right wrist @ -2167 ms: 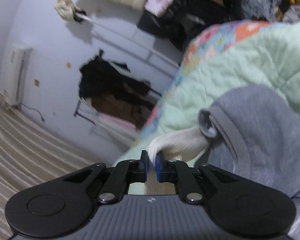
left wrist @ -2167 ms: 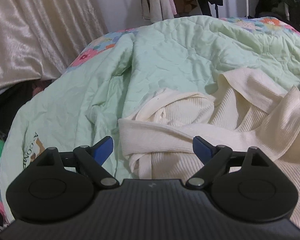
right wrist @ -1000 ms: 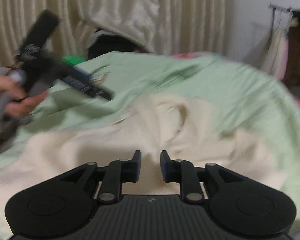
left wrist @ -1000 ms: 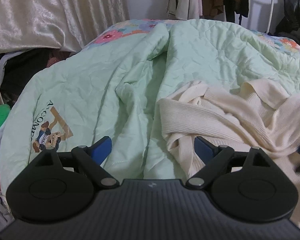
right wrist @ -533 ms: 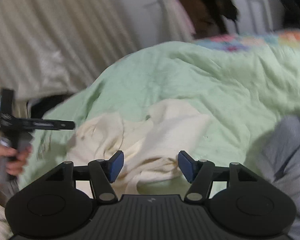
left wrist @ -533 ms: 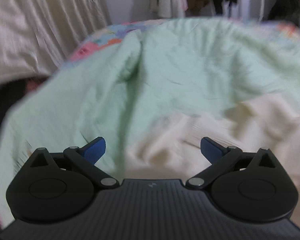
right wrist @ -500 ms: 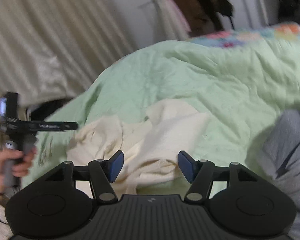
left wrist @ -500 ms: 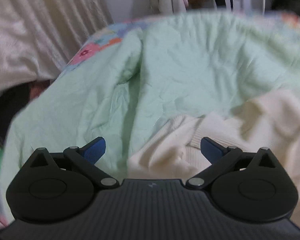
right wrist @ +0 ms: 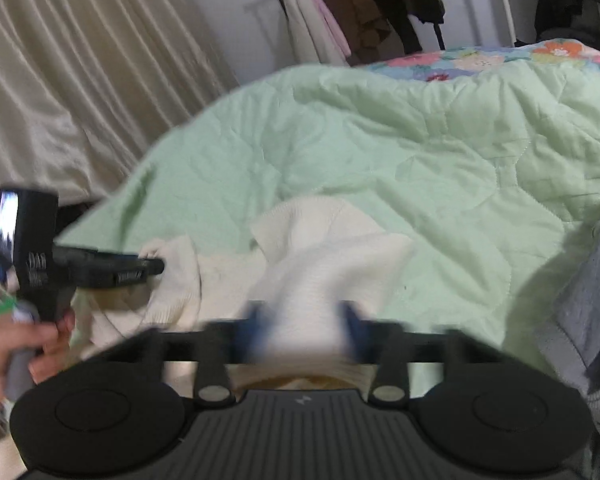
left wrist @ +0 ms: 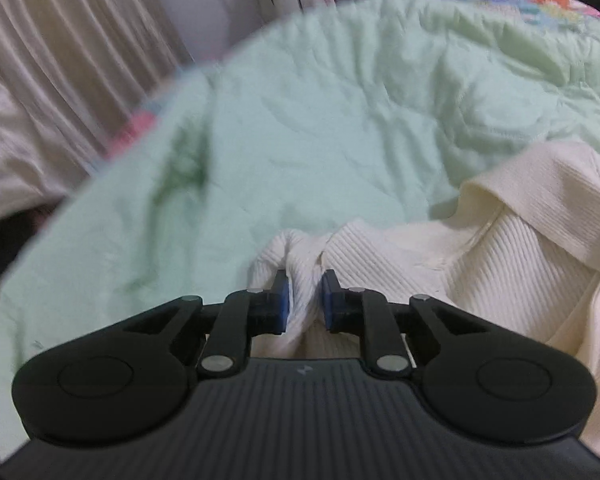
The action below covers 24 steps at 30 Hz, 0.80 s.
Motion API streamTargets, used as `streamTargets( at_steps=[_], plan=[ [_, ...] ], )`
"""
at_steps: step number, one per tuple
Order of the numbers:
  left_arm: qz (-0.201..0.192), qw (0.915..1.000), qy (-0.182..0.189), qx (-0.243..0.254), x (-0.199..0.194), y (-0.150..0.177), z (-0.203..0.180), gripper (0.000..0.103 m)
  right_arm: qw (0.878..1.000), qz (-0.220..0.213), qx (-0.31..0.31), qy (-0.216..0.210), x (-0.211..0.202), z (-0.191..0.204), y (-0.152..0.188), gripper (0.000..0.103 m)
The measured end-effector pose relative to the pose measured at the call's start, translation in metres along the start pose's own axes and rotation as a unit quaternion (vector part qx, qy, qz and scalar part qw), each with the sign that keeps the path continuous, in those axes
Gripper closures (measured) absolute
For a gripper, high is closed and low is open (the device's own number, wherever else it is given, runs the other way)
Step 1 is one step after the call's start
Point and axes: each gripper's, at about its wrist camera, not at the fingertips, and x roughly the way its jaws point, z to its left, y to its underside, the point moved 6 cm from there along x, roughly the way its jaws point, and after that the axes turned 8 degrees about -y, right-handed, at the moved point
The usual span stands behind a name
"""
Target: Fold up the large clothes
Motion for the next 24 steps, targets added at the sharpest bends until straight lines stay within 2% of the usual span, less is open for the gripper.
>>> streamTargets(
  at_steps=[2,5,7,8,9,10,11,12,13,14,16,19,22,24],
  plan=[
    [-0.012,0.9994,-0.007,-0.032,-0.011,0.002,0.017,0.088,1.0,-0.021,0.006,0.004,-0.011,-0.006,-0.001,0.089],
    [-0.008,0.9912,0.029,-0.129,-0.025,0.011,0.055,0.088,0.999,-0.051,0.016,0.009,-0.027,-0.016,-0.001,0.089],
    [0.016,0.9877,0.042,-0.15,-0.02,0.02,0.065,0.087,0.998,-0.06,0.021,0.014,-0.034,-0.023,0.0,0.089],
    [0.031,0.9861,0.047,-0.156,-0.017,0.026,0.069,0.085,0.999,-0.044,0.026,0.016,-0.03,-0.028,0.003,0.086],
    [0.045,0.9842,0.052,-0.163,-0.013,0.031,0.072,0.074,0.999,-0.03,0.036,0.018,-0.026,-0.033,0.007,0.083],
    [0.059,0.982,0.057,-0.17,-0.01,0.036,0.076,0.069,0.999,-0.024,0.046,0.016,-0.026,-0.036,0.011,0.078],
    [0.067,0.982,0.057,-0.167,-0.01,0.041,0.077,0.056,0.998,-0.021,0.054,0.012,-0.026,-0.038,0.014,0.076],
    [0.07,0.9834,0.055,-0.158,-0.012,0.045,0.078,0.049,0.998,-0.015,0.061,0.0,-0.029,-0.039,0.019,0.076],
    [0.074,0.9847,0.053,-0.149,-0.014,0.049,0.078,0.047,0.998,-0.013,0.065,-0.008,-0.034,-0.038,0.022,0.07],
    [0.067,0.9866,0.05,-0.14,-0.02,0.05,0.08,0.042,0.998,-0.015,0.061,-0.012,-0.039,-0.037,0.024,0.063],
    [0.048,0.9898,0.038,-0.129,-0.035,0.048,0.082,0.031,0.999,-0.023,0.047,-0.013,-0.049,-0.031,0.024,0.06],
    [0.013,0.9919,0.018,-0.125,-0.056,0.043,0.086,0.003,0.999,-0.032,-0.005,-0.014,-0.058,-0.009,0.017,0.057],
    [0.022,0.9928,-0.006,-0.118,-0.058,0.046,0.088,0.0,0.998,-0.024,-0.047,-0.025,-0.057,0.011,0.014,0.037],
    [0.062,0.9915,0.003,-0.114,-0.059,0.06,0.089,0.0,0.996,0.06,-0.063,-0.024,-0.038,0.024,0.026,0.037]
  ],
)
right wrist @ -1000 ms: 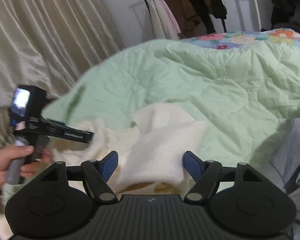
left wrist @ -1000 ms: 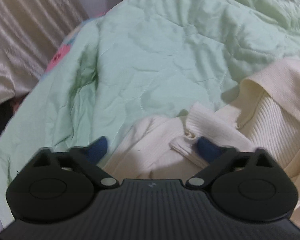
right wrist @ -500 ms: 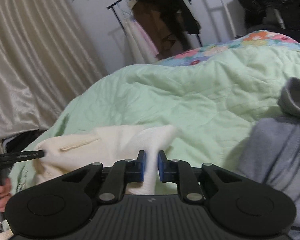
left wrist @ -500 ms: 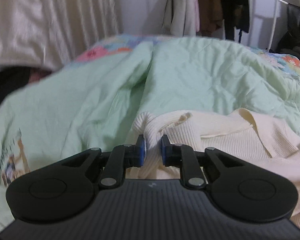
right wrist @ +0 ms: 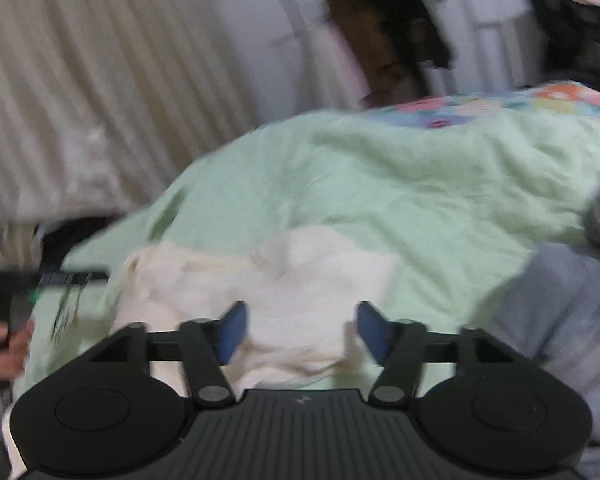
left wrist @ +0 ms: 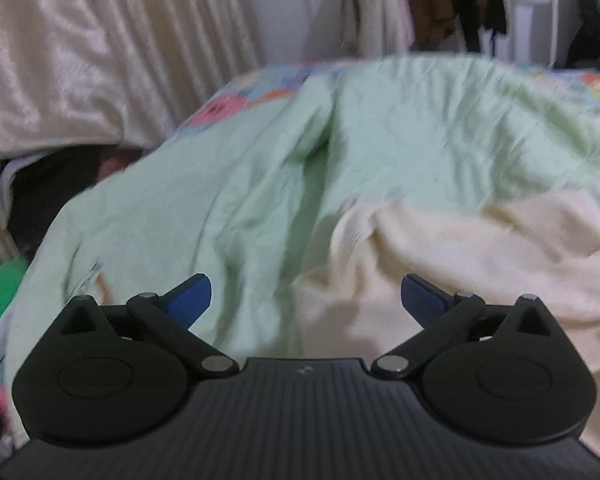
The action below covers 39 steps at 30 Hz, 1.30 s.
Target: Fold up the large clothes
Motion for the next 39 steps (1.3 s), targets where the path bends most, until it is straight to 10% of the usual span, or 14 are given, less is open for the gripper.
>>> streamTargets(
  at_steps=[9,17,27,39],
  plan=[
    [0.108,0.9728,0.205,-0.002,-0.068,0.086,0.031,0.0,0.985,0.054,0.109,-0.12,-0.073,0.01,0.073,0.033],
    [0.142,0.9508,0.268,0.063,-0.125,0.128,0.017,0.0,0.982,-0.012,0.154,-0.111,-0.163,0.014,0.113,0.037],
    [0.14,0.9418,0.271,0.142,-0.153,0.165,-0.005,0.0,0.99,0.033,0.079,-0.109,-0.19,0.054,0.144,0.054],
    [0.19,0.9351,0.285,0.091,-0.137,0.181,-0.007,0.0,0.992,0.057,0.065,-0.096,-0.176,0.06,0.166,0.055]
  ],
)
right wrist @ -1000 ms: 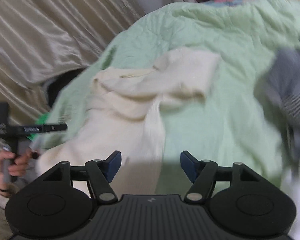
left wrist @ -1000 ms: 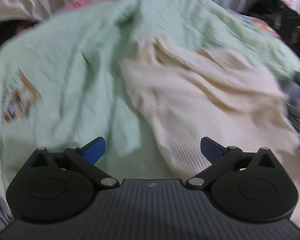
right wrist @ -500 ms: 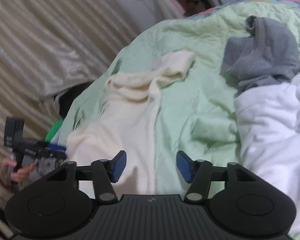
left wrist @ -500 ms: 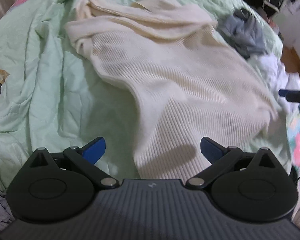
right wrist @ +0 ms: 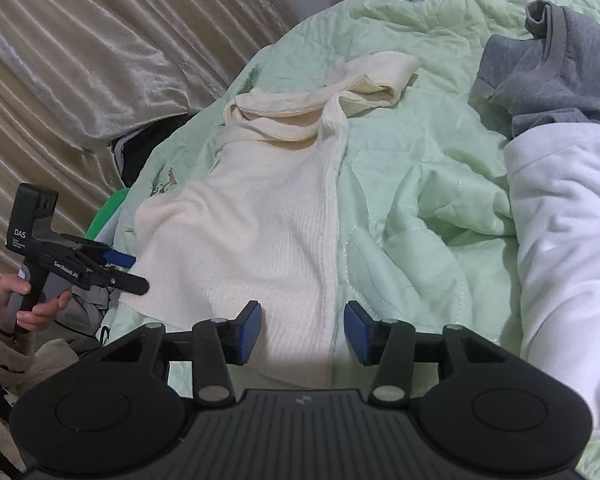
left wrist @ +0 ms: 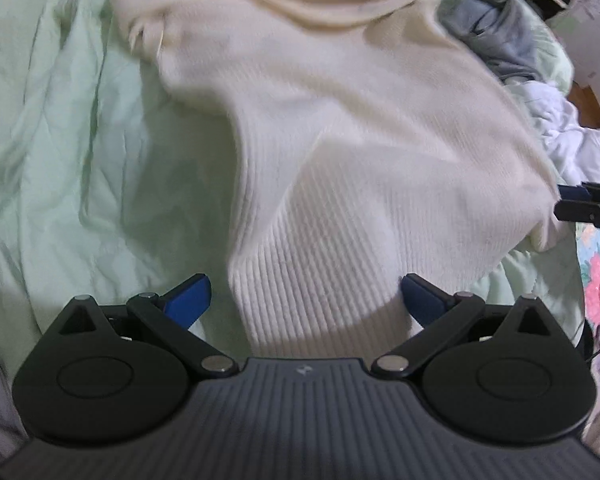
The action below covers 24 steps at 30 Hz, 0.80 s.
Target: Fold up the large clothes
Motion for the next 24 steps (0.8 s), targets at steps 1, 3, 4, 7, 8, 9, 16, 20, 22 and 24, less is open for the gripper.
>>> streamTargets(
  at_steps=[1,3,4,7,8,9,16,20,22,24],
  plan=[
    [0.003,1.0,0.003,-0.005,0.002,0.001,0.001,0.0,1.0,0.001,-0.005,0.0,0.001,-0.001,0.001,0.061],
    [0.008,0.9998,0.008,-0.015,0.005,0.002,0.002,0.019,1.0,-0.009,-0.01,0.0,0.0,-0.002,-0.001,0.1],
    [0.011,0.9997,0.01,-0.02,0.007,0.003,0.002,0.028,1.0,-0.02,-0.009,0.004,-0.003,-0.002,-0.002,0.098],
    [0.007,0.9998,0.01,-0.013,0.005,0.003,0.0,0.044,0.999,-0.038,0.0,-0.018,-0.008,-0.004,-0.008,0.098],
    [0.003,1.0,0.007,-0.004,0.002,0.003,-0.001,0.048,0.999,-0.04,0.005,-0.028,-0.009,-0.003,-0.009,0.098],
    [0.0,1.0,0.004,0.002,0.0,0.003,-0.003,0.048,0.999,-0.041,0.008,-0.035,-0.01,-0.002,-0.009,0.098],
    [-0.014,0.9993,-0.02,0.029,-0.014,0.001,-0.016,0.049,0.999,-0.035,0.011,-0.03,-0.006,0.0,-0.008,0.09],
    [-0.024,0.9975,-0.031,0.059,-0.022,0.002,-0.023,0.065,0.999,-0.039,0.01,-0.025,-0.001,-0.001,-0.006,0.091],
    [-0.029,0.9972,-0.024,0.065,-0.025,0.002,-0.024,0.074,0.998,-0.05,0.012,-0.03,0.0,-0.001,-0.007,0.093],
    [-0.028,0.9977,-0.012,0.06,-0.024,0.002,-0.023,0.076,0.997,-0.059,0.022,-0.042,0.0,-0.002,-0.01,0.093]
  ],
)
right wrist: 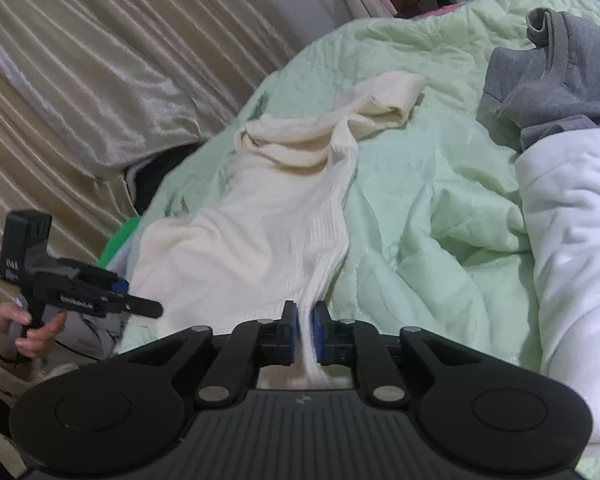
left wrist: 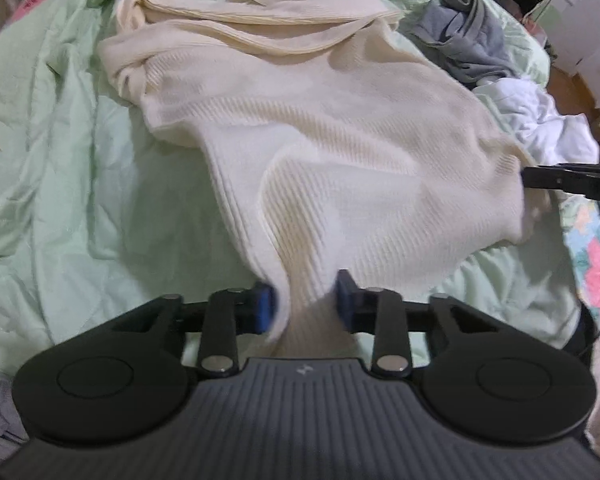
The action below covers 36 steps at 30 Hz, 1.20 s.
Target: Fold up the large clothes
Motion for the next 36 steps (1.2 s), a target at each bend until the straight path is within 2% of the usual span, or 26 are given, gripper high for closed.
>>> streamTargets(
  at_steps=[8,11,15,18,21,25,27,29,31,32,33,35,36],
  plan=[
    [0.003,0.9955,0.051,-0.08,0.01,-0.001,0.017,0.085,1.0,0.001,0.021,-0.007,0.006,-0.007,0.001,0.093],
    [-0.018,0.9977,0.039,-0.053,-0.003,-0.005,0.008,0.086,1.0,0.007,0.007,-0.014,0.009,-0.003,0.002,0.098],
    [-0.042,0.9981,0.034,-0.028,-0.026,-0.013,0.0,0.087,0.997,-0.022,0.035,-0.071,0.005,0.002,-0.015,0.098],
    [-0.04,0.9978,0.037,-0.038,-0.022,-0.014,0.003,0.087,0.994,-0.034,0.044,-0.099,0.005,0.003,-0.03,0.098],
    [-0.034,0.9973,0.042,-0.05,-0.015,-0.014,0.008,0.087,0.996,-0.028,0.03,-0.08,0.014,0.005,-0.038,0.098],
    [-0.027,0.9963,0.047,-0.067,-0.005,-0.014,0.014,0.087,0.999,-0.009,0.028,-0.028,0.025,0.002,-0.031,0.093],
    [-0.023,0.9956,0.05,-0.075,0.0,-0.014,0.017,0.086,0.999,-0.005,0.038,-0.015,0.026,-0.001,-0.023,0.077],
    [-0.024,0.9955,0.05,-0.077,0.004,-0.013,0.018,0.085,0.999,-0.002,0.045,-0.006,0.024,-0.005,-0.013,0.072],
    [-0.033,0.9964,0.043,-0.065,0.005,-0.013,0.015,0.087,0.999,0.001,0.041,-0.009,0.027,-0.004,-0.008,0.07],
    [-0.038,0.9967,0.041,-0.059,0.004,-0.013,0.013,0.093,0.999,0.002,0.036,-0.015,0.03,-0.003,-0.008,0.071],
    [-0.048,0.997,0.038,-0.047,0.002,-0.014,0.009,0.095,0.999,0.004,0.032,-0.021,0.032,-0.001,-0.008,0.076],
    [-0.073,0.9962,0.032,-0.034,-0.004,-0.018,0.005,0.096,0.999,0.007,0.023,-0.032,0.037,0.002,-0.009,0.098],
    [-0.083,0.9954,0.033,-0.036,-0.007,-0.02,0.005,0.096,0.999,0.008,0.019,-0.038,0.04,0.003,-0.009,0.098]
  ],
)
